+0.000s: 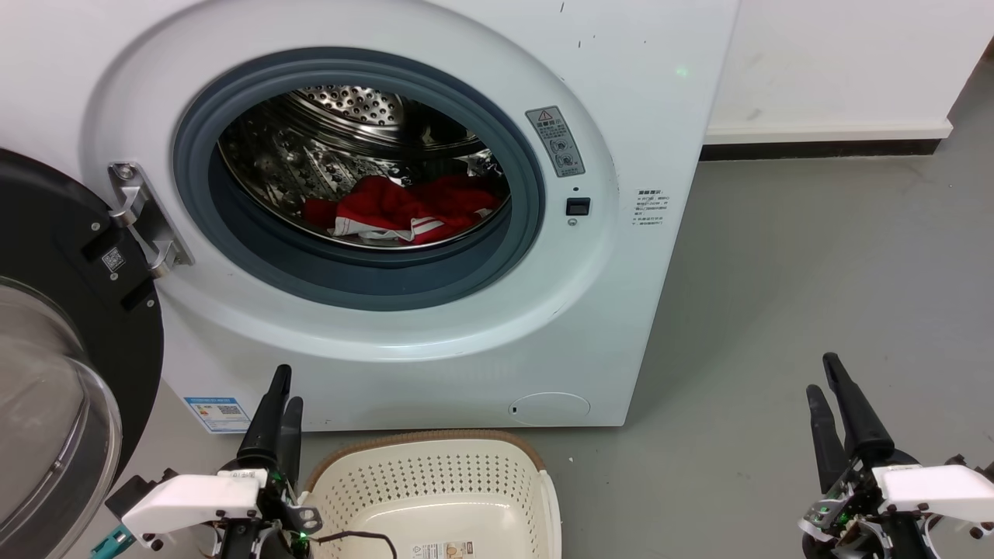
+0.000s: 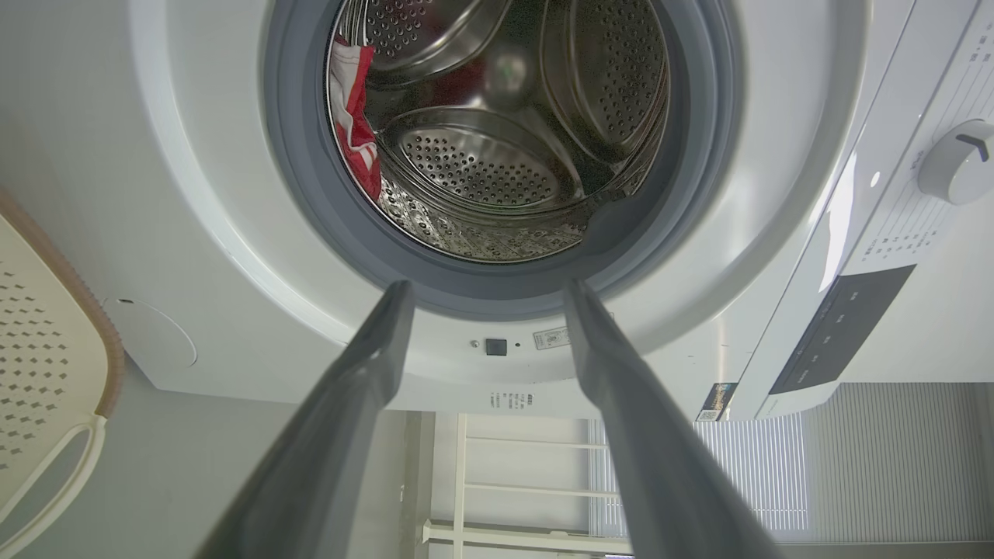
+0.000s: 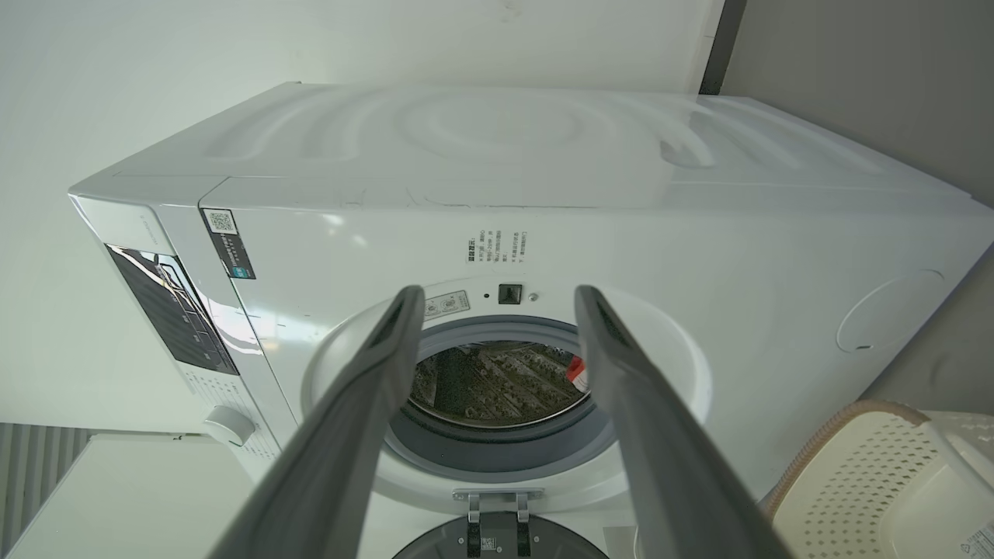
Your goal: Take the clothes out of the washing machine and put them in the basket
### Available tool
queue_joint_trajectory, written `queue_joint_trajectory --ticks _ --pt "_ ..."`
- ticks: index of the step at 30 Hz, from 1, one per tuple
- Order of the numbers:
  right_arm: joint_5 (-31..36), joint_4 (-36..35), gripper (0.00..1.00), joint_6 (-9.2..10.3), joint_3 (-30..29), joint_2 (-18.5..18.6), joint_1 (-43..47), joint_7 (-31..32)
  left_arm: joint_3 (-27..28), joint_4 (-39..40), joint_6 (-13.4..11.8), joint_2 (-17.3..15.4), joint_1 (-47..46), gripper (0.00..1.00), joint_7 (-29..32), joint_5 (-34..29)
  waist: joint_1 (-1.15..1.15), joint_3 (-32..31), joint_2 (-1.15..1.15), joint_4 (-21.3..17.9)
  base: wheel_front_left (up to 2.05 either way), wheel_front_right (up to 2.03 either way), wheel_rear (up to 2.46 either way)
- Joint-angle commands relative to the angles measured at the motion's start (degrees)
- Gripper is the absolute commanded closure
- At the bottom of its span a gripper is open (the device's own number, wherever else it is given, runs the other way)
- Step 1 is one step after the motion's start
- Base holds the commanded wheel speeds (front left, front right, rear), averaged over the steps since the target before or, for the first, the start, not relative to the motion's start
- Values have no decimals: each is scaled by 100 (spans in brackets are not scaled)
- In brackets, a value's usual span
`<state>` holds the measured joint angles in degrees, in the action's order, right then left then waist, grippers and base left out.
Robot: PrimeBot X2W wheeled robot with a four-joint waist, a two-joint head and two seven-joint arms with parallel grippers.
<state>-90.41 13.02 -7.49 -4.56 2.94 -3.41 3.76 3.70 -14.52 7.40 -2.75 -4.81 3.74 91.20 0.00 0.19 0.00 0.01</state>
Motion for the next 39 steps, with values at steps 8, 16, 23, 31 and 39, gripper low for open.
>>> queue_joint_trajectory --ticks 8,16,23,31,39 --pt "649 -361 0 0 60 4 46 -234 -106 351 9 -15 -141 0 -234 -474 0 2 0 5 0 0 0" --pt "1931 -631 0 0 150 3 127 -425 -204 555 9 -15 -169 0 -426 -1351 0 3 0 10 0 0 0" --pt "2935 -840 0 0 242 2 215 -582 -307 705 10 -15 -175 0 -581 -2173 0 -2 0 15 0 0 0" --pt "3787 -984 0 0 307 1 318 -747 -462 781 10 -15 -155 0 -747 -3100 0 -12 0 21 0 0 0" --pt "4580 -1072 0 0 374 0 413 -890 -511 819 11 -16 -146 0 -898 -3866 0 -21 0 28 0 0 0"
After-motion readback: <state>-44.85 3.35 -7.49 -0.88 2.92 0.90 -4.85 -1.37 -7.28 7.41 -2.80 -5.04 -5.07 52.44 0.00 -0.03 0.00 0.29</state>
